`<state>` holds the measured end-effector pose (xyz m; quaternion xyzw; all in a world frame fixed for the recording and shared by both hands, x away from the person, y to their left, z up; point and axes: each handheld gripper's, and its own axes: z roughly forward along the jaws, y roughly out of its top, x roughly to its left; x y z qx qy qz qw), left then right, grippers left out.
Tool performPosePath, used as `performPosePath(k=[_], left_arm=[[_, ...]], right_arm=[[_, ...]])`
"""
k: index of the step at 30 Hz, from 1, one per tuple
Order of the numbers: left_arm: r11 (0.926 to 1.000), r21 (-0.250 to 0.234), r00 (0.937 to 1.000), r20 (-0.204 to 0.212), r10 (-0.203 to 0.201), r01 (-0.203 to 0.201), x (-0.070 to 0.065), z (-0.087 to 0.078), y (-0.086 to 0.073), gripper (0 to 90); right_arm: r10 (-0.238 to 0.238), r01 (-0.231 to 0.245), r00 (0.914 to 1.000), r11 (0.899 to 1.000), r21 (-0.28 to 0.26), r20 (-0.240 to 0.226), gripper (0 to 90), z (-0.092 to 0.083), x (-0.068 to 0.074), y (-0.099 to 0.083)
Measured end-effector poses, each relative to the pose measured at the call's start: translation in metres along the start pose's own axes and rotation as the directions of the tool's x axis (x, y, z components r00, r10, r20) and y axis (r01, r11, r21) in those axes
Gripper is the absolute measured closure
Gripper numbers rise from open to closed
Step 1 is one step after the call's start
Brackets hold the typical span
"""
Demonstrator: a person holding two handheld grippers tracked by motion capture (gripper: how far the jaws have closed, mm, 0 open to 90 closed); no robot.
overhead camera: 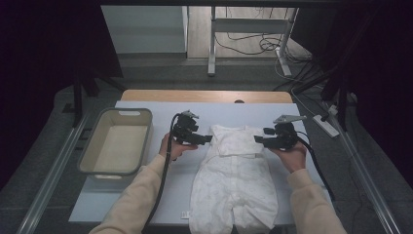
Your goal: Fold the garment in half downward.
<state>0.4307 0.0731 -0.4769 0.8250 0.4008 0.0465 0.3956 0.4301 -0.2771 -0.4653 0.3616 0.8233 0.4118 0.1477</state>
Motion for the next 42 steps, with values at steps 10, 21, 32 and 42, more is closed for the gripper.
performPosePath(k=[10,21,32,42], left_arm=[[0.9998,0.018,0.9999,-0.001,0.012,-0.012,0.001,0.014,0.008,17.6],[0.9982,0.054,0.9996,-0.002,0.027,-0.027,0.002,0.035,0.013,16.1],[0.9972,0.074,0.9996,-0.028,0.010,-0.008,0.009,0.061,0.015,15.6],[0.9943,0.106,0.9990,-0.045,-0.005,0.010,0.013,0.072,0.012,16.1]], right_arm=[[0.006,-0.006,0.9999,1.000,0.011,0.008,39.1,0.006,-0.006,-0.001],[0.015,-0.015,0.9997,1.000,0.023,0.019,38.4,0.017,-0.014,0.003],[0.040,-0.042,0.9985,0.998,0.048,0.036,34.3,0.031,-0.026,0.003],[0.039,-0.043,0.9985,0.993,0.113,0.040,32.1,0.051,-0.034,0.003]])
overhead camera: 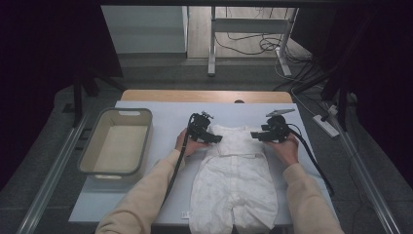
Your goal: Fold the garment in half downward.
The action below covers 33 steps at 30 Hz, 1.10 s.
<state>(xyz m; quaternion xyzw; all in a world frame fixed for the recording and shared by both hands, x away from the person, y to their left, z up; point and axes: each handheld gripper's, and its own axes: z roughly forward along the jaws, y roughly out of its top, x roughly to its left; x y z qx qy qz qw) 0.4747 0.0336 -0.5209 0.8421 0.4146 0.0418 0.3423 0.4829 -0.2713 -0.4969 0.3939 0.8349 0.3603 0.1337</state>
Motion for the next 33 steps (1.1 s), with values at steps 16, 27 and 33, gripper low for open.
performPosePath(k=[16,27,33], left_arm=[[0.9995,0.031,0.9998,-0.019,-0.003,0.003,0.003,0.003,-0.003,18.1],[0.9993,0.025,0.9994,0.021,0.028,-0.028,0.001,-0.001,-0.007,47.6],[0.9997,0.020,0.9959,0.090,0.012,-0.014,0.002,-0.001,-0.010,72.6]], right_arm=[[0.016,-0.018,0.9994,0.998,0.061,0.029,29.9,0.011,-0.011,-0.008],[-0.033,0.033,0.9994,0.996,0.079,-0.005,46.8,0.016,-0.003,-0.008],[-0.050,0.052,0.9982,0.996,0.071,-0.035,74.1,0.016,0.001,-0.008]])
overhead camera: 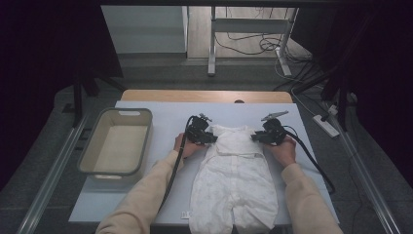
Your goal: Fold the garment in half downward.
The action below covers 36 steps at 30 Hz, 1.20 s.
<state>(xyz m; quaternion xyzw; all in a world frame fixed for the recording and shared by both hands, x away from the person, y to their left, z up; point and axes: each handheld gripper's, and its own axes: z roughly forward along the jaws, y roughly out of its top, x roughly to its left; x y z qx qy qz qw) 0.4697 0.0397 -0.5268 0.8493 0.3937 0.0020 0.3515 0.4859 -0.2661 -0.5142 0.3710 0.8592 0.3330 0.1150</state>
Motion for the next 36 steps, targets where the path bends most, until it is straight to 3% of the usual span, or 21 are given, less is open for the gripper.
performPosePath(k=[2,5,12,16,23,36], left_arm=[[1.0000,-0.004,0.9999,0.010,-0.002,0.002,0.000,0.000,0.000,78.5],[1.0000,-0.005,1.0000,0.007,0.004,-0.004,-0.001,-0.001,0.000,80.6],[0.9970,-0.061,0.9988,-0.010,0.048,-0.048,-0.005,-0.018,0.005,82.6],[0.9917,-0.104,0.9970,-0.024,0.074,-0.076,-0.007,-0.031,0.008,82.7],[0.9823,-0.169,0.9965,-0.034,0.076,-0.081,-0.011,-0.050,0.012,83.1],[0.9717,-0.215,0.9952,-0.024,0.095,-0.098,-0.011,-0.067,0.015,83.1]], right_arm=[[0.003,-0.003,0.9998,1.000,0.003,-0.019,81.1,0.000,0.000,0.000],[0.000,0.000,0.9998,1.000,-0.001,-0.018,83.9,-0.001,0.000,0.000],[-0.006,0.006,1.0000,0.996,-0.090,-0.002,85.2,-0.017,0.001,0.006],[0.007,-0.007,1.0000,0.988,-0.155,-0.006,85.2,-0.029,0.002,0.010],[-0.009,0.009,1.0000,0.970,-0.243,0.001,85.3,-0.049,0.008,0.020],[-0.023,0.021,0.9997,0.953,-0.302,-0.003,85.4,-0.061,0.013,0.025]])
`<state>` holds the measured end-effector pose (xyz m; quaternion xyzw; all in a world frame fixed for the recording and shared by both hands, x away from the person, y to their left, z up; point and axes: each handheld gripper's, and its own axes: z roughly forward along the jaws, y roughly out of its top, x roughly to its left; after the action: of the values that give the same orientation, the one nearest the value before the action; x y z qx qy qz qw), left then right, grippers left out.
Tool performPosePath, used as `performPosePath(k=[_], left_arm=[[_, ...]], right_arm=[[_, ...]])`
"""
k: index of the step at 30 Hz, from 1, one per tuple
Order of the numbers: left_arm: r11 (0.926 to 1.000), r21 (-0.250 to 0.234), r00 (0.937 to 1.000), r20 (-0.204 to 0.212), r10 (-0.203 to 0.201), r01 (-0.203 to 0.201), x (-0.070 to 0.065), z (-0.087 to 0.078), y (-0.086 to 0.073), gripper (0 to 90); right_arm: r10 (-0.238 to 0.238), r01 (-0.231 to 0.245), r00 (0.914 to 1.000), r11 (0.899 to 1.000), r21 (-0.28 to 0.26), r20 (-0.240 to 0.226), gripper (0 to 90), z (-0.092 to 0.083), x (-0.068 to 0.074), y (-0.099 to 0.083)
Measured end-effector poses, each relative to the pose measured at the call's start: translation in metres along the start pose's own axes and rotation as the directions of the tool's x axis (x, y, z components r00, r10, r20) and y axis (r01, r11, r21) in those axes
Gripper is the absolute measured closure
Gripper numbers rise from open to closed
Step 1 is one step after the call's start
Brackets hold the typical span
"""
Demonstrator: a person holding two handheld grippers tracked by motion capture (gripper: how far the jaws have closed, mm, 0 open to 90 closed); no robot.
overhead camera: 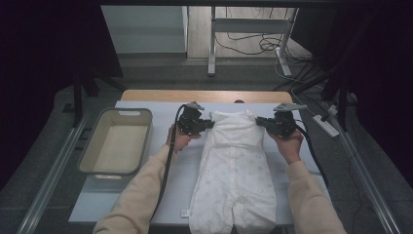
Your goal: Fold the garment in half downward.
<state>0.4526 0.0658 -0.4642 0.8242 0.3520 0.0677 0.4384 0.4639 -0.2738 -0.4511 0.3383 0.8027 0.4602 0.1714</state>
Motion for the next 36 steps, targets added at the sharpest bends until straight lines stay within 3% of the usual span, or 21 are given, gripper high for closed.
performPosePath(k=[10,15,22,31,36], left_arm=[[0.9995,-0.031,0.9998,-0.018,0.003,-0.003,0.004,-0.013,0.015,83.4],[0.9986,-0.052,0.9994,-0.031,-0.013,0.011,0.014,-0.022,0.029,83.6],[0.9980,-0.062,0.9976,-0.068,0.011,-0.015,0.023,-0.029,0.051,83.7],[0.9932,-0.107,0.9926,-0.117,0.033,-0.046,0.026,-0.044,0.084,83.8],[0.9930,-0.101,0.9931,-0.107,0.050,-0.061,0.021,-0.047,0.084,83.7]], right_arm=[[0.010,-0.009,0.9999,0.998,-0.058,0.005,85.4,-0.005,0.000,0.012],[-0.038,0.041,0.9987,0.997,-0.071,0.033,85.4,-0.003,0.004,0.034],[-0.091,0.097,0.9930,0.992,-0.076,0.075,85.5,-0.003,0.003,0.062],[-0.102,0.117,0.9889,0.983,-0.139,0.107,85.6,-0.011,-0.003,0.094],[-0.103,0.122,0.9881,0.977,-0.173,0.114,85.5,-0.017,-0.002,0.094]])
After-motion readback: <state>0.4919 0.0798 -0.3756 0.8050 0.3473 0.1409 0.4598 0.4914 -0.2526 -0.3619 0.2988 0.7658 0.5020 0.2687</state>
